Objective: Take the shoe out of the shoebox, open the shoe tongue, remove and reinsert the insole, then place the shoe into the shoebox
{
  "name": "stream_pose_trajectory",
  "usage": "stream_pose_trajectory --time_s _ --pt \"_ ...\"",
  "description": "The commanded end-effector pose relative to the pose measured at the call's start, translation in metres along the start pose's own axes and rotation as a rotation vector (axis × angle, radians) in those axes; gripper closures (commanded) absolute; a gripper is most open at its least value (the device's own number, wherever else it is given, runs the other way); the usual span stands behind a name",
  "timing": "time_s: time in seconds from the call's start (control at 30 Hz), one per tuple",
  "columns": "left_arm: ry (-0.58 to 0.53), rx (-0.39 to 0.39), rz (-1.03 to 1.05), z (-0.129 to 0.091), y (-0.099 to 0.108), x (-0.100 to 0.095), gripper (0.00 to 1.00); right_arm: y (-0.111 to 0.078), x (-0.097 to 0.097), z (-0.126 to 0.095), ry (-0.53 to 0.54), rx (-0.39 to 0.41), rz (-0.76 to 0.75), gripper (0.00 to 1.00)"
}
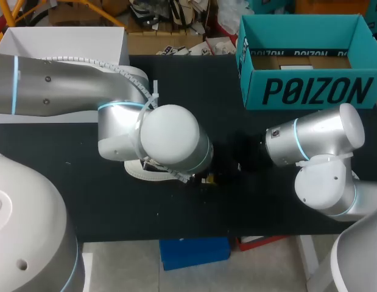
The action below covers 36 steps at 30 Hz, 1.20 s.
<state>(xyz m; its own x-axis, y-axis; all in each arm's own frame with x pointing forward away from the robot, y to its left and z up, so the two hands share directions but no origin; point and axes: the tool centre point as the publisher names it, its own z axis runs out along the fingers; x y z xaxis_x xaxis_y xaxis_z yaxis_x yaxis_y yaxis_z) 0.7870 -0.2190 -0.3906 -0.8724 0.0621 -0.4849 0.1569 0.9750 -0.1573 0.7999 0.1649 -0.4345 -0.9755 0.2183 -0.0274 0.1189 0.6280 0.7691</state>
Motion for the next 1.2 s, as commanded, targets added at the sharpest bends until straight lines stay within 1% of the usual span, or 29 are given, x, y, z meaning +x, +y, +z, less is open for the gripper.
stream_pose_trajectory --time_s 0.03,0.2,0.47,0.57,0.7,0.87,1.0,1.03,1.07,1.13,1.17,1.2 --pt "0.004 0.006 0.002 -0.005 0.005 0.002 1.00 -0.002 0.000 0.002 -0.001 0.003 0.001 1.00" --pt "0.002 0.013 -0.003 -0.020 0.013 0.004 1.00 -0.002 0.000 0.002 -0.001 0.003 0.001 1.00" --pt "0.021 0.109 -0.029 -0.064 0.023 0.007 1.00 -0.002 0.000 0.002 -0.001 0.003 0.001 1.00" --pt "0.048 0.156 -0.044 -0.082 0.025 0.008 1.00 -0.002 0.000 0.002 -0.001 0.003 0.001 1.00" --pt "0.101 0.259 -0.071 -0.113 0.024 0.005 1.00 -0.002 0.000 0.002 -0.001 0.003 0.001 1.00" --pt "0.171 0.417 -0.120 -0.160 0.017 -0.002 1.00 -0.002 0.000 0.002 -0.001 0.003 0.001 1.00" --pt "0.197 0.538 -0.172 -0.199 0.011 -0.011 1.00 -0.002 0.000 0.002 -0.001 0.003 0.001 1.00" --pt "0.219 0.570 -0.194 -0.207 0.010 -0.014 1.00 -0.002 0.000 0.002 -0.001 0.003 0.001 1.00" --pt "0.226 0.582 -0.217 -0.212 0.010 -0.016 1.00 -0.002 0.000 0.002 -0.001 0.003 0.001 1.00" --pt "0.239 0.638 -0.241 -0.227 0.008 -0.021 1.00 -0.002 0.000 0.002 -0.001 0.003 0.001 1.00" --pt "0.246 0.677 -0.283 -0.240 0.007 -0.027 1.00 -0.002 0.000 0.002 -0.001 0.003 0.001 1.00" --pt "0.246 0.677 -0.283 -0.240 0.007 -0.027 1.00 -0.002 0.000 0.002 -0.001 0.003 0.001 1.00"
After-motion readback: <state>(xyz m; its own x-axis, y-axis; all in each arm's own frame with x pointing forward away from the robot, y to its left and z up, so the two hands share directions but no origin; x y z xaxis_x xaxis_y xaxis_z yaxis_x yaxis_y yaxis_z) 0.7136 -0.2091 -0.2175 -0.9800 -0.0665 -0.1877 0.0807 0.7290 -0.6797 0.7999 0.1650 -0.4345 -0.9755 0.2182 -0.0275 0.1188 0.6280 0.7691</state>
